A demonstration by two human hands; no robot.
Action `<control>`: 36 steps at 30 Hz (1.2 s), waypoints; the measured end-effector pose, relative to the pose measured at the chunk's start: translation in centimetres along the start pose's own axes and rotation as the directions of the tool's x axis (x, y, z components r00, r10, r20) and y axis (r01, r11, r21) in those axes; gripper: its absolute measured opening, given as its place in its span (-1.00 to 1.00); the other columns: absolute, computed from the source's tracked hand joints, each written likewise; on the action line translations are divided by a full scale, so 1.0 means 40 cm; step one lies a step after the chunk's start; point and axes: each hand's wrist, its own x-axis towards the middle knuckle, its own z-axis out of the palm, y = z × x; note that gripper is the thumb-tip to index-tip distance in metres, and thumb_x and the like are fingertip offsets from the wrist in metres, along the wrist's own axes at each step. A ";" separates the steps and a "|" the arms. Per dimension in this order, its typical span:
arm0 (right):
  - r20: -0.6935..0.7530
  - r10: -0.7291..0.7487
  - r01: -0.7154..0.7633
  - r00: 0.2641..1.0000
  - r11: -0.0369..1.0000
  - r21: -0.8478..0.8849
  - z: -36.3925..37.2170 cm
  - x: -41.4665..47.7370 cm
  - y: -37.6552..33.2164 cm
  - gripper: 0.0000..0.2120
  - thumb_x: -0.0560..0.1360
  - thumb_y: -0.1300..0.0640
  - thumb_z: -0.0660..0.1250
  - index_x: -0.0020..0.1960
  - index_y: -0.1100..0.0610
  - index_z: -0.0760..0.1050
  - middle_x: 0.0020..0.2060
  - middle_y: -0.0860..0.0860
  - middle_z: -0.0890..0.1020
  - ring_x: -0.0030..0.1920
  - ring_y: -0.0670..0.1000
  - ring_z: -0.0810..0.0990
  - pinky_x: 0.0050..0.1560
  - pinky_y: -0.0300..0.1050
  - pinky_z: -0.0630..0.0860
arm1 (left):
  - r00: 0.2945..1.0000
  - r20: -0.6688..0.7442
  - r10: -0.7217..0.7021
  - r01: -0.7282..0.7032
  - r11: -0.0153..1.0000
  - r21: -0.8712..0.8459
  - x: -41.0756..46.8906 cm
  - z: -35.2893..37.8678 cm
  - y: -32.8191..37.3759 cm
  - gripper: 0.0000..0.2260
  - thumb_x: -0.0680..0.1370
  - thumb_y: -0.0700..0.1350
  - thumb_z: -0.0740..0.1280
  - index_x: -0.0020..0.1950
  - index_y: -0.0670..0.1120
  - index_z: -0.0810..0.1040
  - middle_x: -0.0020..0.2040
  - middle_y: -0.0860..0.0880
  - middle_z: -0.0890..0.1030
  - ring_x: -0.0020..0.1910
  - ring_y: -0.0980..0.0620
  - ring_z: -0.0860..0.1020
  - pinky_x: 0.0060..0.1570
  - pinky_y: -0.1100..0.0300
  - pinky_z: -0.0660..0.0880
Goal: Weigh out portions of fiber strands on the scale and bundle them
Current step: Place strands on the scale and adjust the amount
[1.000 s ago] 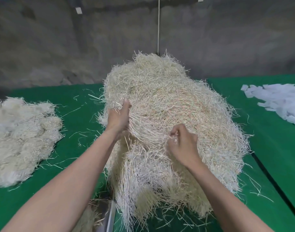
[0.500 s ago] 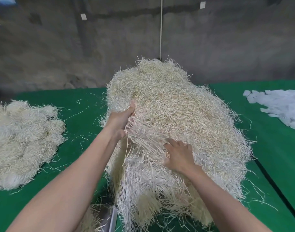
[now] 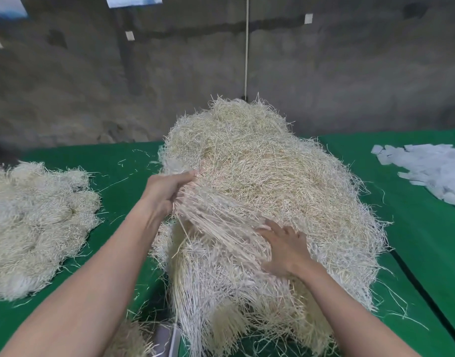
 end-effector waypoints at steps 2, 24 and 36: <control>0.030 0.024 -0.024 0.999 1.000 -0.009 0.005 -0.006 0.006 -0.15 0.32 -0.19 0.35 0.47 -0.28 -0.06 0.52 -0.11 -0.07 0.49 0.13 0.02 0.41 0.26 -0.06 | 0.999 -0.047 0.019 -0.020 1.000 -0.024 0.012 -0.017 0.010 -0.82 0.28 -0.18 0.51 -0.21 -0.18 0.57 -0.06 -0.11 0.66 -0.35 0.09 0.55 -0.31 0.22 0.48; 0.061 -0.083 0.085 0.995 0.996 -0.035 -0.136 -0.038 -0.081 -0.23 0.34 0.10 0.48 0.42 -0.22 0.19 0.48 -0.09 0.18 0.43 0.07 0.23 0.43 0.21 0.03 | 0.994 -0.024 0.109 -0.111 0.992 -0.066 -0.032 0.022 0.039 -0.73 0.43 -0.13 0.43 0.04 -0.26 0.55 0.25 -0.23 0.53 0.37 -0.23 0.35 0.39 -0.10 0.23; 0.081 -0.263 0.073 0.961 0.526 0.847 -0.123 0.000 -0.297 -0.57 0.42 0.07 0.43 0.24 0.05 0.41 0.10 -0.12 0.49 -0.27 -0.34 0.49 -0.25 -0.40 0.49 | 0.926 0.192 0.324 -0.312 0.946 -0.091 -0.093 0.055 0.131 -0.91 0.46 -0.10 0.41 -0.23 -0.08 0.60 -0.49 0.15 0.55 -0.52 0.21 0.41 -0.48 0.38 0.39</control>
